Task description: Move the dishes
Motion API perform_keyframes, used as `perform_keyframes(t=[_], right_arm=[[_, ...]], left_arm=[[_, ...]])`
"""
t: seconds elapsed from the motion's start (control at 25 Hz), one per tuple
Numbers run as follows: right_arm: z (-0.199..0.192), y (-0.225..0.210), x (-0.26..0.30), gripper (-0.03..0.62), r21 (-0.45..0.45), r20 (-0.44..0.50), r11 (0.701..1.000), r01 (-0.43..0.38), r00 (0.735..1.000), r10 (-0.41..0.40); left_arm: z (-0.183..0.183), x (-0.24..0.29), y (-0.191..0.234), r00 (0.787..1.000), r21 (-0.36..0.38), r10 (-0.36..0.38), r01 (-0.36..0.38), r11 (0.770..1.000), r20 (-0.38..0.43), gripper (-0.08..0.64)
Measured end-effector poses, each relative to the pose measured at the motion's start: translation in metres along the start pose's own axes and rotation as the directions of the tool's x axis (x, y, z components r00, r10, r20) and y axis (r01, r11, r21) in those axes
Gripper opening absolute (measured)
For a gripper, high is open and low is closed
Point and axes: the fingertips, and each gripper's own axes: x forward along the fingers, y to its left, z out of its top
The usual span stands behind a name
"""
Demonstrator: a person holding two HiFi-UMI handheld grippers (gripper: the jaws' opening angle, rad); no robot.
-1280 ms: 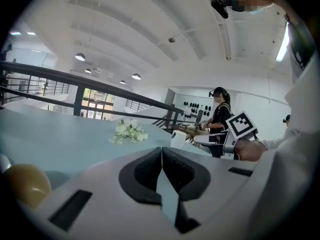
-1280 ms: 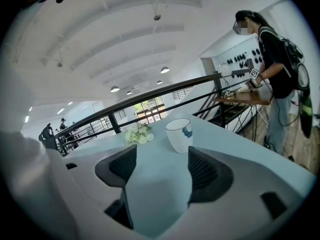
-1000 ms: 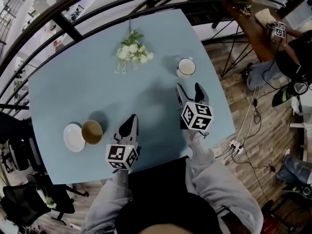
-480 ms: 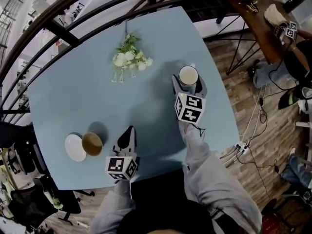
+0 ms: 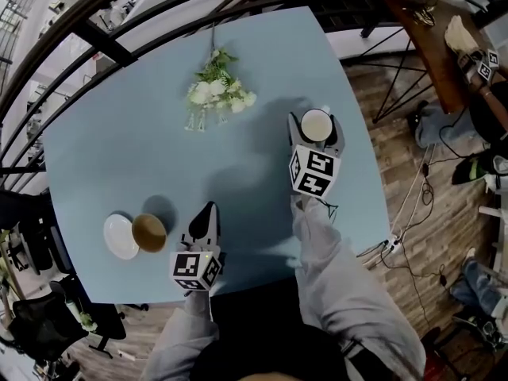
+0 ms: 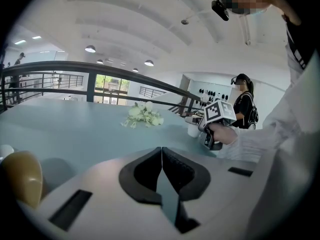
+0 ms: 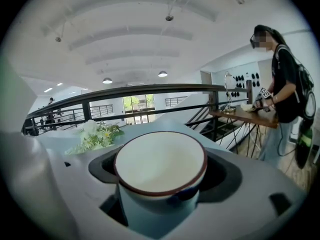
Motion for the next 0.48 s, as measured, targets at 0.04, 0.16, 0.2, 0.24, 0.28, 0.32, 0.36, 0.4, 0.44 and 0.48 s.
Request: perform_keyframes(t=[0.04, 0.16, 0.2, 0.24, 0.28, 0.32, 0.36, 0.4, 0.44, 0.48], right_arm=[[0.0, 0.0, 0.0, 0.437, -0.004, -0.003, 1.0, -0.005, 1.0, 0.005], [-0.001, 0.001, -0.001, 0.434, -0.015, -0.013, 1.0, -0.027, 1.0, 0.026], [-0.001, 0.001, -0.002, 0.434, -0.019, -0.014, 0.999, -0.035, 0.999, 0.034], [-0.001, 0.001, -0.003, 0.434, -0.022, -0.016, 0.999, -0.04, 0.999, 0.04], [-0.002, 0.001, -0.005, 0.434, -0.025, -0.019, 0.999, -0.044, 0.999, 0.044], [-0.004, 0.003, -0.008, 0.434, -0.029, -0.023, 0.998, -0.048, 0.999, 0.048], [-0.006, 0.006, -0.012, 0.434, -0.034, -0.029, 0.998, -0.054, 0.998, 0.053], [-0.008, 0.011, -0.015, 0.434, -0.04, -0.035, 0.997, -0.063, 0.998, 0.061], [-0.01, 0.017, -0.019, 0.433, -0.048, -0.041, 0.996, -0.073, 0.997, 0.071], [-0.011, 0.023, -0.024, 0.433, -0.054, -0.045, 0.995, -0.085, 0.996, 0.082]], left_arm=[[0.0, 0.0, 0.001, 1.0, 0.001, 0.001, -0.001, 1.0, 0.003, 0.017], [0.0, -0.002, 0.0, 1.0, 0.001, 0.004, -0.004, 1.0, 0.007, 0.017], [0.0, -0.003, -0.002, 1.0, -0.001, 0.004, -0.004, 1.0, 0.006, 0.017], [0.001, -0.005, -0.003, 1.0, -0.003, 0.002, -0.002, 1.0, 0.008, 0.017], [0.002, -0.006, -0.004, 1.0, -0.005, 0.001, 0.0, 1.0, 0.013, 0.018], [0.003, -0.009, -0.003, 1.0, -0.006, 0.0, 0.0, 1.0, 0.023, 0.017], [0.005, -0.012, -0.002, 0.999, -0.006, 0.001, 0.0, 1.0, 0.033, 0.017], [0.007, -0.017, 0.0, 0.999, -0.005, 0.002, -0.002, 1.0, 0.042, 0.017], [0.007, -0.022, 0.003, 0.999, -0.005, 0.005, -0.004, 1.0, 0.048, 0.018], [0.008, -0.028, 0.005, 0.999, -0.006, 0.007, -0.007, 1.0, 0.053, 0.018]])
